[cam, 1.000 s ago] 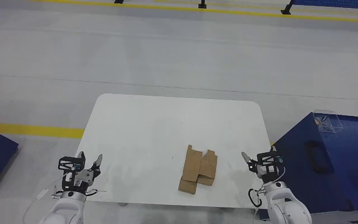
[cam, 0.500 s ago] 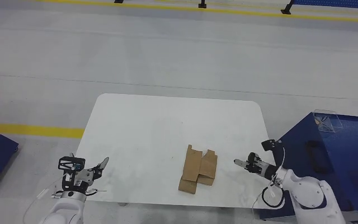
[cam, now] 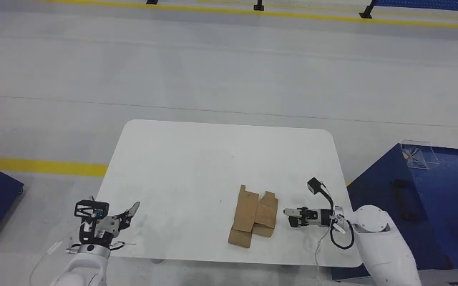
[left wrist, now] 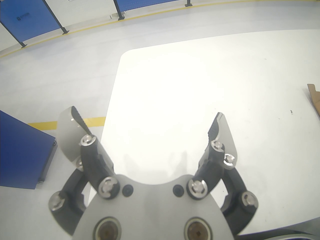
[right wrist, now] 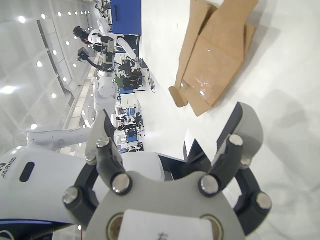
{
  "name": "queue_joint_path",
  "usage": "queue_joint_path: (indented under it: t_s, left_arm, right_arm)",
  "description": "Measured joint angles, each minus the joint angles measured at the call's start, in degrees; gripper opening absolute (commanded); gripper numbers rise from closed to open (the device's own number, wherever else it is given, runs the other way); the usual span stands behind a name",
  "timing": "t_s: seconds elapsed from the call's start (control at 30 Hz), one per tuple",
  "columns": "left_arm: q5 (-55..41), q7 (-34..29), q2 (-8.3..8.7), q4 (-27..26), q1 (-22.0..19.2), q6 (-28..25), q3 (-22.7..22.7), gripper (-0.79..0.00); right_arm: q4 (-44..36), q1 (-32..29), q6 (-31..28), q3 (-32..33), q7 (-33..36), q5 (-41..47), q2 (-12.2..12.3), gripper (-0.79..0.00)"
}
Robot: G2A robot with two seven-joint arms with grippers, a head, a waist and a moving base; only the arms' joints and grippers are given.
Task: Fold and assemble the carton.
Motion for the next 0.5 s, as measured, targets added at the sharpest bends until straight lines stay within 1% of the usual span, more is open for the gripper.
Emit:
queue_joint_path:
  t_s: [0.03,0.07,0.1,0.17,0.2,0.23,0.27,0.33,0.43,0.5]
  left_arm:
    - [0.0,0.0,0.0,0.0,0.0,0.0,0.0,0.0]
    - [0.0,0.0,0.0,0.0,0.0,0.0,0.0,0.0]
    - [0.0,0.0,0.0,0.0,0.0,0.0,0.0,0.0]
    - [0.0,0.0,0.0,0.0,0.0,0.0,0.0,0.0]
    - [0.0,0.0,0.0,0.0,0.0,0.0,0.0,0.0]
    - [0.0,0.0,0.0,0.0,0.0,0.0,0.0,0.0]
    - [0.0,0.0,0.0,0.0,0.0,0.0,0.0,0.0]
    - [0.0,0.0,0.0,0.0,0.0,0.0,0.0,0.0]
    - [0.0,0.0,0.0,0.0,0.0,0.0,0.0,0.0]
    - [0.0,0.0,0.0,0.0,0.0,0.0,0.0,0.0]
  right_arm:
    - [0.92,0.43,-0.7,-1.11,-0.7,-0.28,-0.15,0.0]
    - [2.12,1.05,-1.39,-2.4,-1.39,-0.27,-0.31,-0.071]
    - [3.02,1.56,-1.75,-3.23,-1.75,-0.11,-0.41,-0.166]
    - [4.9,2.69,-2.27,-4.98,-2.27,0.42,-0.65,-0.228]
    - [5.67,3.14,-2.38,-5.67,-2.38,0.75,-0.76,-0.348]
    - [6.47,3.6,-2.42,-6.3,-2.42,1.11,-0.88,-0.416]
    - [7.6,4.2,-2.47,-7.05,-2.47,1.49,-1.03,-0.425]
    - [9.24,5.02,-3.06,-8.04,-3.15,1.57,-1.29,-0.419]
    - [11.31,6.01,-3.9,-9.68,-5.13,0.73,-1.79,-0.446]
    - [12.69,6.79,-3.71,-10.75,-5.69,0.66,-2.14,-0.437]
